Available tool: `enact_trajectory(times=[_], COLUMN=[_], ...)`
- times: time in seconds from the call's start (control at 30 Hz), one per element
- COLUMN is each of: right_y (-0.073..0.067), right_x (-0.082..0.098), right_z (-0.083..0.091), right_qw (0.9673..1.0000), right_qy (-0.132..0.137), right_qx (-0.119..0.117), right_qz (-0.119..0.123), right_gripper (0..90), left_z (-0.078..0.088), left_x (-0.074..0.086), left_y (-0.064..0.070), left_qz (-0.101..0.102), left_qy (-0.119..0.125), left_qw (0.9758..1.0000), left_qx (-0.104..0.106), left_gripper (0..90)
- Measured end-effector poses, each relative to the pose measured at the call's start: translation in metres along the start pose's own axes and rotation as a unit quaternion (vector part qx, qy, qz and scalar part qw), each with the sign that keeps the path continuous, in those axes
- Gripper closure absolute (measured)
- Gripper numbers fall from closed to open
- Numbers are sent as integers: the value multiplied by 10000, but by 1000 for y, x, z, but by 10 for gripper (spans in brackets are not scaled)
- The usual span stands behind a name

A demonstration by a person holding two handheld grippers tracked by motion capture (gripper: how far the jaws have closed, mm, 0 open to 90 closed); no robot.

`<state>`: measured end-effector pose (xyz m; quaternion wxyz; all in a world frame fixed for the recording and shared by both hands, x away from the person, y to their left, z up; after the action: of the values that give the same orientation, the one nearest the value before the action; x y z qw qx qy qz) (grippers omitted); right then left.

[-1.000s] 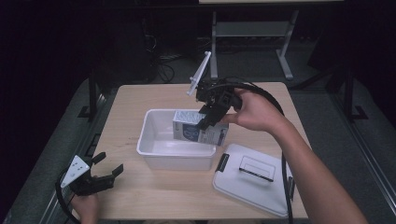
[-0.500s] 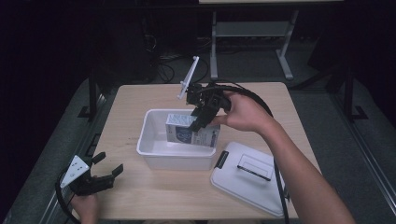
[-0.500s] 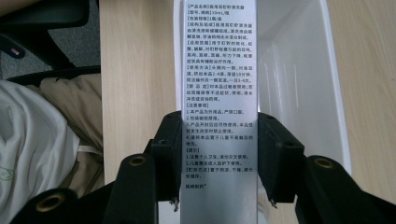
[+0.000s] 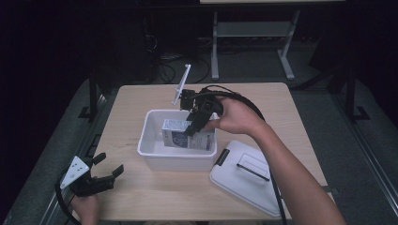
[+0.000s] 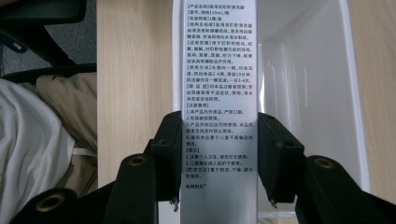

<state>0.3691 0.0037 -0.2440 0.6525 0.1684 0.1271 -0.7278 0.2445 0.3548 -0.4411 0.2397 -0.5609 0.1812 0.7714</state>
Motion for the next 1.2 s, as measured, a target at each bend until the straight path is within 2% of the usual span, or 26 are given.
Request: enact_trajectory(times=[0.77,1.2], right_y=[5,9], right_x=[3,9], right_z=[-33,-51], right_qw=[9996,9994], right_qy=[-258,-297], right_qx=[-99,-168], right_qz=[2,21], right_gripper=[553,552], left_z=[0,0], left_x=[0,0], left_y=[0,0], left_qz=[9,12], left_qy=[34,12], left_qw=[10000,10000], left_qx=[-7,-1], left_gripper=[134,134])
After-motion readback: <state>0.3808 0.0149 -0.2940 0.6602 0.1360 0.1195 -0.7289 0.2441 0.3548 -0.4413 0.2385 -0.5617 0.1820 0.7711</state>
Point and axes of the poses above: each handheld gripper's, and its own axes: z roughly backward along the jaws, x roughly out of its underside, y roughly to its right, the point moved 1 cm from there along -z, roughly forward along the jaws, and after that the axes turned 3 degrees about x, right-handed, at the moved point
